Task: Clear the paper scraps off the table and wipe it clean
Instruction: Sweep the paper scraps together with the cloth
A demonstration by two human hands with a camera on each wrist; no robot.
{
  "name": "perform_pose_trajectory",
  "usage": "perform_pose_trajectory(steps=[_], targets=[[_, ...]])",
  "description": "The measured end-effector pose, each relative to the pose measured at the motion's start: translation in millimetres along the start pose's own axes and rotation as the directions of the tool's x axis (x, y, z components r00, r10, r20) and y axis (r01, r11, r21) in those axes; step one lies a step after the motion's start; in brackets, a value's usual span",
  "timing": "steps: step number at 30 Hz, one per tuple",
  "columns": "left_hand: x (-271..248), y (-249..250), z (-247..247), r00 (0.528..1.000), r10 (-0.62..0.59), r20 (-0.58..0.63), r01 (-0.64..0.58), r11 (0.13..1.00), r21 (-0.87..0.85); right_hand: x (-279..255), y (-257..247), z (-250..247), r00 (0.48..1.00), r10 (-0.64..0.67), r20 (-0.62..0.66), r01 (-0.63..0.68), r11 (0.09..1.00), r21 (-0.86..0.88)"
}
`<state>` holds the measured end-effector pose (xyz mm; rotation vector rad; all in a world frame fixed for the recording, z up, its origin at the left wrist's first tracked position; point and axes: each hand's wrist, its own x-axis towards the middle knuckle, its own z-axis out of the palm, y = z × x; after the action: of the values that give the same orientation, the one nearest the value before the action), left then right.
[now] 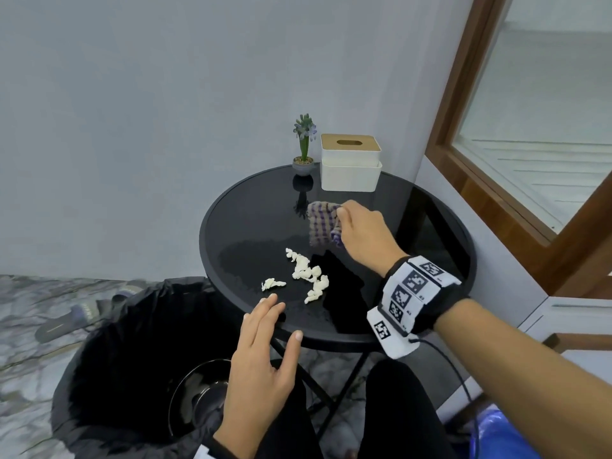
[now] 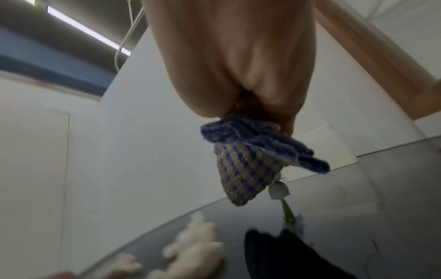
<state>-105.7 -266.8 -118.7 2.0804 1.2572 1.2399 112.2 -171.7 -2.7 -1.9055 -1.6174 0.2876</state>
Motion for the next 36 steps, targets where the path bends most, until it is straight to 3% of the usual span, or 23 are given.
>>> perform_pose_trajectory(steps=[3, 7, 13, 16, 22, 28, 31, 36], targets=[[-0.9, -1.4, 1.2, 1.000, 0.000, -0.003, 0.000, 1.000, -0.016, 8.0, 12.9, 2.7, 0.994, -0.021, 0.109, 0.033, 0.993, -0.112], [-0.1, -4.1, 2.5, 1.000, 0.009, -0.008, -0.009, 1.000, -0.005, 5.8, 19.1, 18.6, 0.926, 0.003, 0.377, 0.093, 0.968, -0.235], [-0.7, -3.4, 5.5, 0.999, 0.016, -0.036, -0.017, 1.000, -0.021, 16.5, 18.1, 24.5, 0.912, 0.024, 0.409, 0.067, 0.976, -0.208], [-1.0, -3.6, 7.5, 0.999, 0.017, -0.043, -0.017, 1.000, -0.014, 29.5, 13.2, 29.3, 0.900, -0.026, 0.435, 0.104, 0.982, -0.156], [0.0, -3.1, 6.3, 0.999, 0.021, -0.043, -0.022, 1.000, -0.008, 28.7, 1.4, 30.5, 0.804, -0.174, 0.568, 0.243, 0.969, -0.048], [0.2, -1.3, 3.7, 1.000, 0.008, -0.027, -0.008, 1.000, -0.007, 16.2, 6.7, 12.0, 0.759, -0.201, 0.619, 0.271, 0.962, -0.020], [0.2, -0.3, 2.3, 1.000, 0.005, -0.015, -0.005, 1.000, 0.008, 9.5, 15.1, 7.4, 0.785, -0.194, 0.589, 0.222, 0.975, 0.025], [0.3, 0.8, 0.8, 1.000, -0.016, -0.026, 0.016, 1.000, 0.018, 7.9, 37.3, -3.5, 0.929, -0.069, 0.364, 0.076, 0.997, -0.005]])
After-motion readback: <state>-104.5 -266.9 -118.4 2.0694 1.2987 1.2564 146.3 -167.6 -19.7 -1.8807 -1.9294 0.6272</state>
